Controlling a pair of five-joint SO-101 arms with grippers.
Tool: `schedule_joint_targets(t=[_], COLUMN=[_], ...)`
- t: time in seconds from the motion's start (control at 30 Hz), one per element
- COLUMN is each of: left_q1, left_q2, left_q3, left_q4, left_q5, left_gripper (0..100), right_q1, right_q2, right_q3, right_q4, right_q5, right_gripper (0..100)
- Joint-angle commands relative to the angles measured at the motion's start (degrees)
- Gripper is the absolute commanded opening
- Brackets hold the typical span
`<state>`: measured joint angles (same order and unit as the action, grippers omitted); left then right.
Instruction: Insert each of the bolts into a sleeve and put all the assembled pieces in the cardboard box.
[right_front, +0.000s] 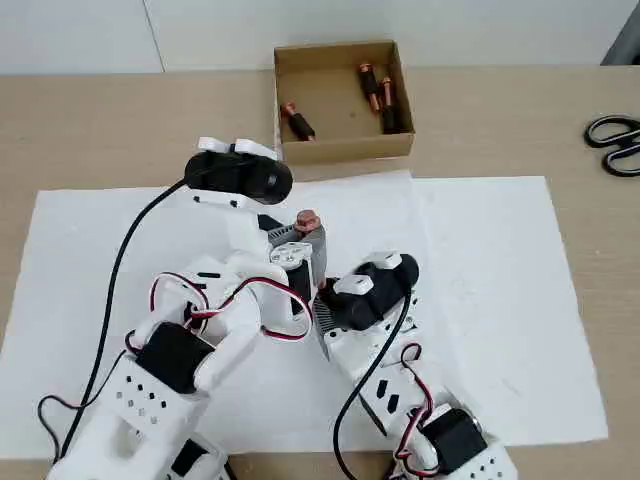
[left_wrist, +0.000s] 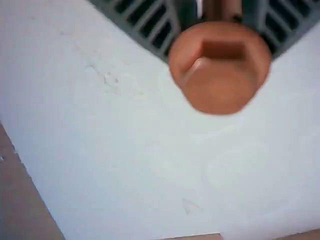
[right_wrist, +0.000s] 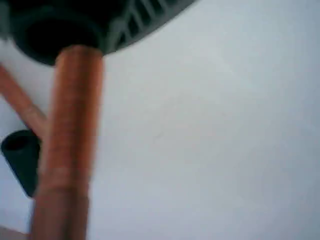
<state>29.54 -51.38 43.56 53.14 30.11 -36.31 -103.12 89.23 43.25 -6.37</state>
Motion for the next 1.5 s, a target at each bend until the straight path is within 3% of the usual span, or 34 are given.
schedule_joint_targets(t=[0.0,0.57,0.7,0.87,1.47], left_q1=[0.4,0.3,0.4,0.4,0.4], left_q2=[-0.7,-0.5,-0.7,-0.9,-1.0], left_q3=[-0.3,0.1,2.1,2.4,2.2], left_q4=[-1.1,-2.3,-2.7,-2.7,1.3], left_q5=[0.6,0.2,-4.5,-4.7,-4.7], left_gripper=[1,1,1,1,1], right_q1=[-0.2,-0.2,-0.2,-0.2,-0.2], right_q2=[-0.7,-0.7,-0.7,-0.7,-0.7], right_q3=[-0.6,-0.7,-0.7,-0.7,-0.7], right_q4=[-1.7,-1.7,-1.7,-1.7,-1.7], right_q5=[-0.7,-0.7,-0.7,-0.7,-0.7], right_gripper=[0.4,0.4,0.4,0.4,0.4])
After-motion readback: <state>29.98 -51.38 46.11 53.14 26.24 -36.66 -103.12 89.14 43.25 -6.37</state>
